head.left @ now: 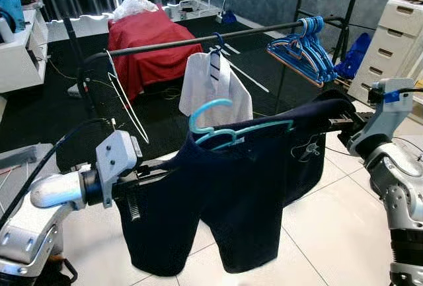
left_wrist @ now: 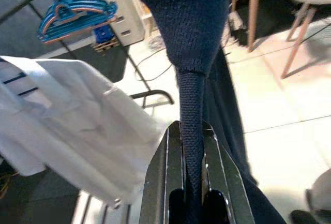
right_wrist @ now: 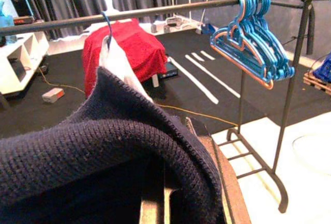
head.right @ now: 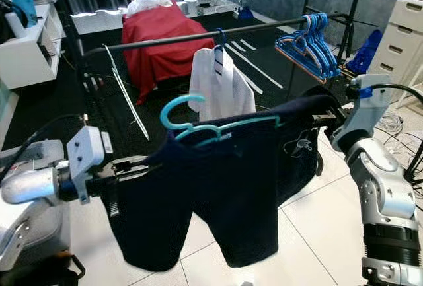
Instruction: Hang hanger
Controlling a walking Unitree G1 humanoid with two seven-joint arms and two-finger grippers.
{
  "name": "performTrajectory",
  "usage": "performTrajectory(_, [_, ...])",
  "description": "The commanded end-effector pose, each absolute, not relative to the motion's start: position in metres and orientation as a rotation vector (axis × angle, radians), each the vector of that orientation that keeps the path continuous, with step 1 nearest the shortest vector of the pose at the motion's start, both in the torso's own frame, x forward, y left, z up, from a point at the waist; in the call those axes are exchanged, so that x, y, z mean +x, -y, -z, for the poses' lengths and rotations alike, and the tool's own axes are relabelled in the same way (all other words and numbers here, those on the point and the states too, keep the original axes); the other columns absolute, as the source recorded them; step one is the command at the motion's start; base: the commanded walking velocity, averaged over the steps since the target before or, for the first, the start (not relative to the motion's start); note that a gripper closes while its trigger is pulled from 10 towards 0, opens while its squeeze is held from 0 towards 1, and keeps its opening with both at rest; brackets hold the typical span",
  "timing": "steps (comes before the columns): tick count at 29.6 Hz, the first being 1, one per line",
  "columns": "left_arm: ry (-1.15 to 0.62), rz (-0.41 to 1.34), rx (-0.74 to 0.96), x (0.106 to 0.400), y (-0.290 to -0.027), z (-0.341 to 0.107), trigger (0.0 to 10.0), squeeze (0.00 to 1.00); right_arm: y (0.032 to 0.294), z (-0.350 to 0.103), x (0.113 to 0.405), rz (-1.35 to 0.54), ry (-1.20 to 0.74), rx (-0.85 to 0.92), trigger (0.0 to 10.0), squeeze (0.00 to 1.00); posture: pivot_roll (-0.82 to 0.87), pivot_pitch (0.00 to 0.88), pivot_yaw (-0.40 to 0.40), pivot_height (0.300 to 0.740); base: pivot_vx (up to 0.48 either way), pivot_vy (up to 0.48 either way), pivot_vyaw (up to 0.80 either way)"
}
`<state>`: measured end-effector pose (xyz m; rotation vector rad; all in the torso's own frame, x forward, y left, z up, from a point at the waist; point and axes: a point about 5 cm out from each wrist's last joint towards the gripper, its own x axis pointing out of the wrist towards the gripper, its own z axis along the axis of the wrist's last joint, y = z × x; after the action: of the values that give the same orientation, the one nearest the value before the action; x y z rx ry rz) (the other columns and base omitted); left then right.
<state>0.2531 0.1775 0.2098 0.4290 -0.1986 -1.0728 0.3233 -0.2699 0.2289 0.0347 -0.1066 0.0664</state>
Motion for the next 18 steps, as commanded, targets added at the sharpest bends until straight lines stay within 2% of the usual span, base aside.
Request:
performTrajectory(1, [0.196, 1.074, 0.428, 0.249, -0.192, -0.215, 10.0, 0.0, 0.313, -0.232, 0.313, 0.198, 0.112, 0.082, 0.0, 0.0, -0.07, 0.0, 0.016, 0.74, 0.0, 0.0, 0.0])
performTrajectory(5, [0.176, 1.169, 0.437, 0.243, -0.185, -0.212, 10.0, 0.0, 0.305, -0.235, 0.316, 0.183, 0.156, 0.17, 0.2, 0.0, -0.07, 0.0, 0.017, 0.74, 0.0, 0.0, 0.0])
performTrajectory(7, [0.121, 1.148, 0.49, 0.247, -0.187, -0.204, 10.0, 0.0, 0.305, -0.242, 0.315, 0.173, 0.196, 0.193, 0.4, 0.0, -0.07, 0.0, 0.018, 0.74, 0.0, 0.0, 0.0])
performTrajectory(8, [0.042, 1.122, 0.563, 0.252, -0.19, -0.192, 10.0, 0.0, 0.305, -0.25, 0.315, 0.159, 0.245, 0.222, 0.9, 0.0, -0.07, 0.0, 0.019, 0.74, 0.0, 0.0, 0.0])
performTrajectory(10, [-0.009, 1.108, 0.613, 0.255, -0.192, -0.185, 10.0, 0.0, 0.305, -0.255, 0.314, 0.15, 0.277, 0.241, 1.2, 0.0, -0.07, 0.0, 0.019, 0.74, 0.0, 0.0, 0.0])
performTrajectory(15, [-0.013, 1.07, 0.622, 0.261, -0.192, -0.182, 10.0, 0.0, 0.305, -0.263, 0.313, 0.135, 0.316, 0.262, 1.6, 0.0, -0.07, 0.0, 0.019, 0.74, 0.0, 0.0, 0.0])
performTrajectory(16, [-0.013, 1.03, 0.646, 0.267, -0.192, -0.179, 10.0, 0.0, 0.304, -0.272, 0.312, 0.116, 0.356, 0.281, 2.4, 0.0, -0.07, 0.0, 0.018, 0.74, 0.0, 0.0, 0.0])
performTrajectory(17, [-0.013, 1.03, 0.646, 0.267, -0.192, -0.179, 10.0, 0.0, 0.304, -0.272, 0.312, 0.116, 0.356, 0.281, 2.4, 0.0, -0.07, 0.0, 0.018, 0.74, 0.0, 0.0, 0.0])
performTrajectory(18, [-0.011, 0.992, 0.665, 0.272, -0.192, -0.176, 10.0, 0.0, 0.303, -0.278, 0.311, 0.107, 0.38, 0.284, 3.8, 0.0, -0.07, 0.0, 0.018, 0.74, 0.0, 0.0, 0.0])
